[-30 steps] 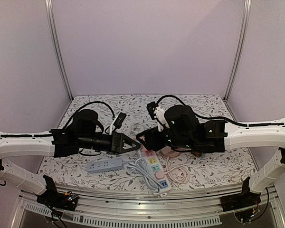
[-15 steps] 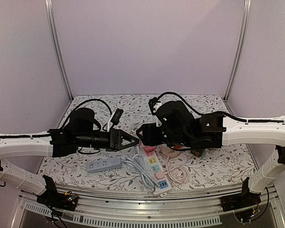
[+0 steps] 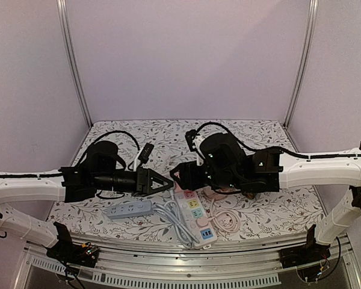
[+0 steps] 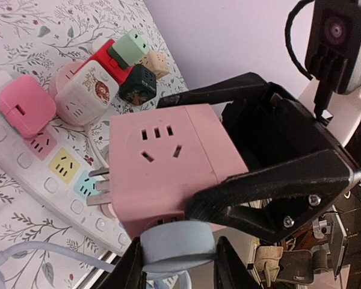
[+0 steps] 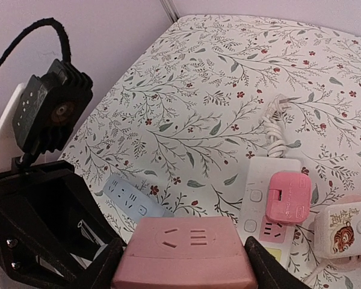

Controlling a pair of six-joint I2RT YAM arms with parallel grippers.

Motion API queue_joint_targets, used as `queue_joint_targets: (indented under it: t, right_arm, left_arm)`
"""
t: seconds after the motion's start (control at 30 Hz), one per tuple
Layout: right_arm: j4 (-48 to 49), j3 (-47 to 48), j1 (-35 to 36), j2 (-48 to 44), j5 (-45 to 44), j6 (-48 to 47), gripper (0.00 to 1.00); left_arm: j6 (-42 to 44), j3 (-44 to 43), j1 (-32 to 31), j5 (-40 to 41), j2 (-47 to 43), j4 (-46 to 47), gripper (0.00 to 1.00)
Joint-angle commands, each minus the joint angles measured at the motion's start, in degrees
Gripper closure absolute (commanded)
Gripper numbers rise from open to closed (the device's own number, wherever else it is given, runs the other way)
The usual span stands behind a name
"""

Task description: Pull the plug off the socket

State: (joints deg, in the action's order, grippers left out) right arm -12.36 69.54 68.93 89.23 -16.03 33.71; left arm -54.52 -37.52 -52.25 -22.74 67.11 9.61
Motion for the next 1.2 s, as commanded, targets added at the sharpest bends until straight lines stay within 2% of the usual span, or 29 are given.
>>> queue_joint_targets:
  t: [0.0, 0.2, 0.4, 0.53, 0.9, 1.17]
  right_arm:
    - [0.85, -2.64, 0.7, -6.28, 7.14, -8.16, 1.0]
    - [1.43, -3.38, 1.39, -7.4, 7.5, -10.91, 1.0]
    - [-5.82, -0.97, 1.12, -6.28, -7.92, -2.82, 1.0]
    - [-10.29, 1.87, 0.53, -4.76, -13.51, 3.32, 1.0]
    - [-10.44, 3.83, 0.28, -4.38, -13.72, 4.26, 1.0]
    - [-16.26, 2.54, -1.5, -8.54, -17.9, 1.06, 1.0]
  left_arm:
    - [-1.64, 1.59, 4.79, 5.4, -1.29, -3.72, 1.0]
    - [-1.64, 1.55, 5.62, 4.37, -1.77, -3.87, 1.0]
    - [-0.97, 2.69, 5.93, 4.75, -2.36, -3.45, 1.0]
    - [-0.65, 3.55, 5.93, 4.68, -2.93, -3.02, 1.0]
    - [-0.17, 3.43, 6.24, 3.93, -2.58, -3.09, 1.0]
    - [0.55, 3.59, 10.88, 3.27, -5.23, -8.45, 1.0]
